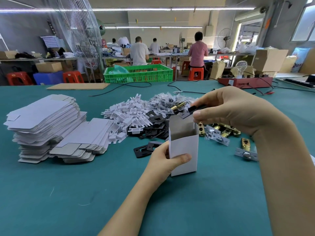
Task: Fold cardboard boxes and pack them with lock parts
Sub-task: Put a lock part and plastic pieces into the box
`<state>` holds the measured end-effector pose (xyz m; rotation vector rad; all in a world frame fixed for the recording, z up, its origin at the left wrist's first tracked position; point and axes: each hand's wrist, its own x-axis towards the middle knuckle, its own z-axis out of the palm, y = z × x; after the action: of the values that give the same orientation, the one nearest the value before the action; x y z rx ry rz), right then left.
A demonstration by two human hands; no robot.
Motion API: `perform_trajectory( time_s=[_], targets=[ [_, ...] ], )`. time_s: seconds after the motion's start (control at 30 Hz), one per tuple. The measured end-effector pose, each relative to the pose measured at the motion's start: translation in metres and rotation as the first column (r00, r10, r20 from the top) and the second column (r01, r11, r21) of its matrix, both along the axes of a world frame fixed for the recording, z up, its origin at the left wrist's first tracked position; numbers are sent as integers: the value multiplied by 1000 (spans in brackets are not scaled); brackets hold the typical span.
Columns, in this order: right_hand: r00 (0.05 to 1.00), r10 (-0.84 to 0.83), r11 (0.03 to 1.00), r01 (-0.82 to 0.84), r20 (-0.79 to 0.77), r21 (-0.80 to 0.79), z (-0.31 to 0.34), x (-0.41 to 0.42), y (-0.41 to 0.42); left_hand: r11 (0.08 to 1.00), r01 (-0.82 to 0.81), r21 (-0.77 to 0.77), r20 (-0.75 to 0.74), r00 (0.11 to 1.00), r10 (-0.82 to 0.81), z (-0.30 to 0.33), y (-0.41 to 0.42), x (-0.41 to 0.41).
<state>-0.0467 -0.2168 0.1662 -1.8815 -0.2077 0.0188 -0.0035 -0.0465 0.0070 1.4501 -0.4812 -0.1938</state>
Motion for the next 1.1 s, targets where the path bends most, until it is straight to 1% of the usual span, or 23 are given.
perform_trajectory(
  time_s=[0.07, 0.13, 0.2, 0.33, 0.4, 0.47, 0.53, 0.6, 0.73, 0.83, 0.9, 1.0, 1.1],
  targets=[
    [999, -49, 996, 50, 21, -78, -1, 1, 3, 1000, 1, -1, -1, 1000, -1, 0, 0, 0],
    [991, -108, 983, 118, 78, -144, -3, 4, 5, 1000, 3, -5, -4, 1000, -3, 1, 0, 0],
    [982, -129, 969, 154, 137, -191, -3, 6, 6, 1000, -2, -5, -2, 1000, 2, 0, 0, 0],
    [975, -113, 962, 155, 190, -224, -7, 10, 7, 1000, 1, -3, 7, 1000, -1, 0, 1, 0],
    [980, -92, 965, 133, 179, -228, -9, 11, 6, 1000, 4, 2, 9, 1000, -4, 0, 0, 0],
    [986, -48, 955, 92, 160, -283, -10, 12, 4, 1000, 6, 7, 10, 1000, -6, 0, 0, 1],
    [988, -14, 929, 69, 153, -365, -11, 13, 2, 1000, 5, 6, 9, 1000, -5, 0, 0, 1],
    [984, 6, 894, 75, 178, -441, -12, 15, 0, 1000, 8, 0, 7, 1000, -8, 0, 0, 1],
    [974, 55, 796, 91, 221, -599, -14, 20, 0, 1000, 12, -7, 11, 1000, -12, 0, 0, 1],
    [967, 74, 731, 113, 243, -673, -15, 23, 1, 1000, 14, -7, 13, 1000, -14, -1, 0, 1],
    [964, 84, 695, 124, 251, -708, -17, 24, 3, 1000, 12, -5, 14, 1000, -12, -1, 0, 1],
    [970, 102, 685, 92, 220, -723, -22, 28, 10, 1000, 6, -4, 2, 1000, -6, -2, -1, 2],
    [973, 88, 678, 99, 214, -728, -24, 31, 13, 1000, 3, -8, -16, 1000, -3, -2, -1, 3]
  ],
)
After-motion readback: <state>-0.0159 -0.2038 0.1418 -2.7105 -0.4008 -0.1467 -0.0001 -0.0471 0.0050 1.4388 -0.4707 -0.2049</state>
